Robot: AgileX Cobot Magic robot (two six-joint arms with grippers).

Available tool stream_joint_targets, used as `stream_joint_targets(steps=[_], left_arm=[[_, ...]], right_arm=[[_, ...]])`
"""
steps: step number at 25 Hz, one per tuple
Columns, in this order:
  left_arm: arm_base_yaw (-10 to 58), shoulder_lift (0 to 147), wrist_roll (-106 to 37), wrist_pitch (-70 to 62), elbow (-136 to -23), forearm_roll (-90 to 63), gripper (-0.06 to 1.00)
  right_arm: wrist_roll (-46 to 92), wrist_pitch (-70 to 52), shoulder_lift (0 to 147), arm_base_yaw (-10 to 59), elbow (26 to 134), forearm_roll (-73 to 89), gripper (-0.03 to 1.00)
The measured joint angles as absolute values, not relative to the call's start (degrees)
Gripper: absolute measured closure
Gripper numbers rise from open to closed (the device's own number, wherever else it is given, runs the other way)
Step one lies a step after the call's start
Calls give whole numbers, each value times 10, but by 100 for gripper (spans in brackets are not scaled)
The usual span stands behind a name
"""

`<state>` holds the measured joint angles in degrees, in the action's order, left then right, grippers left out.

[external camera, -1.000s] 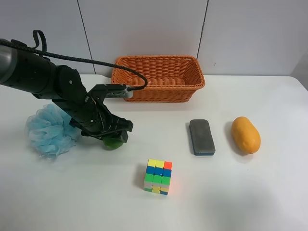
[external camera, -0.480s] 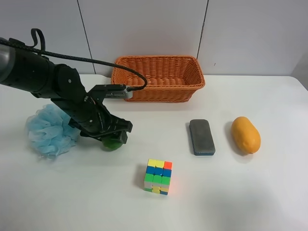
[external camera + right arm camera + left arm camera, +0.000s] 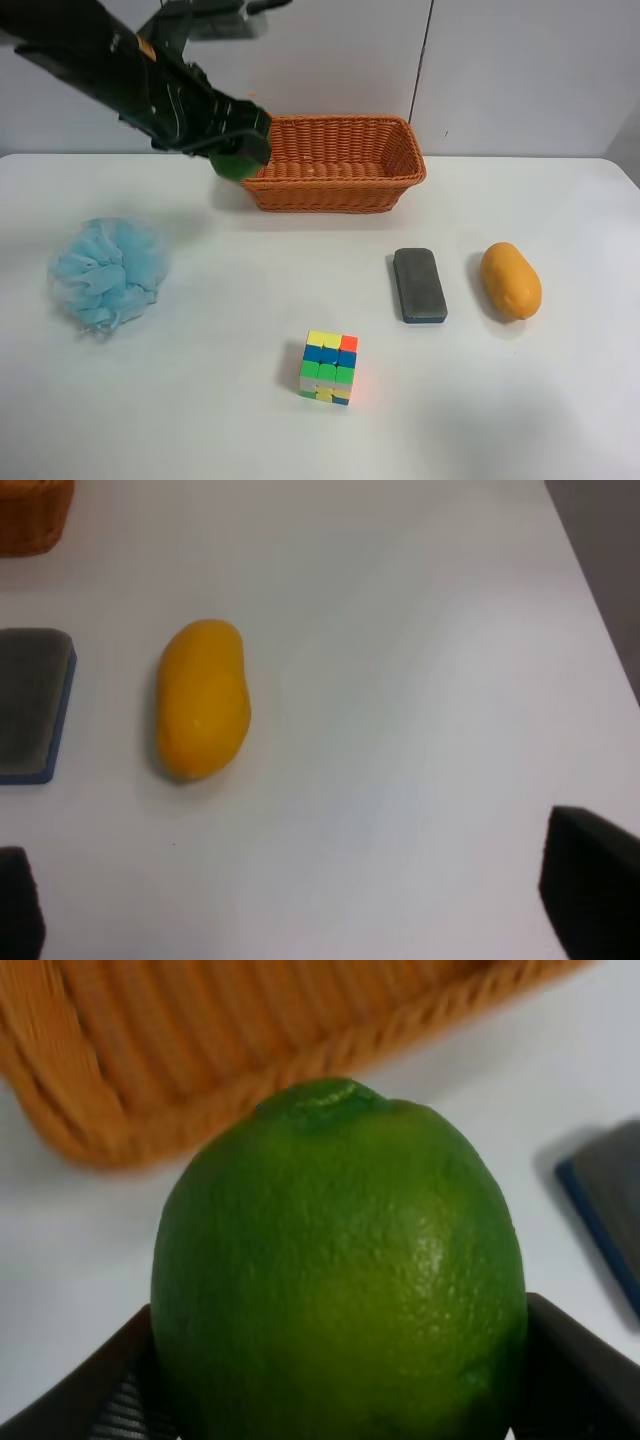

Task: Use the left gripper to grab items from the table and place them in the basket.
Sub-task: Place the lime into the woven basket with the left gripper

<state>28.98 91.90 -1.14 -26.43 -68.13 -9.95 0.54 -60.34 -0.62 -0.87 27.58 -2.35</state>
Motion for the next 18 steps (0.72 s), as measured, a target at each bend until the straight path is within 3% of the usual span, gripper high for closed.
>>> stream_joint_targets(steps=[18], left_arm=[[305, 1276, -113, -282, -1077, -48, 32]], right_arm=[[5, -603, -6, -9, 276, -24, -3]])
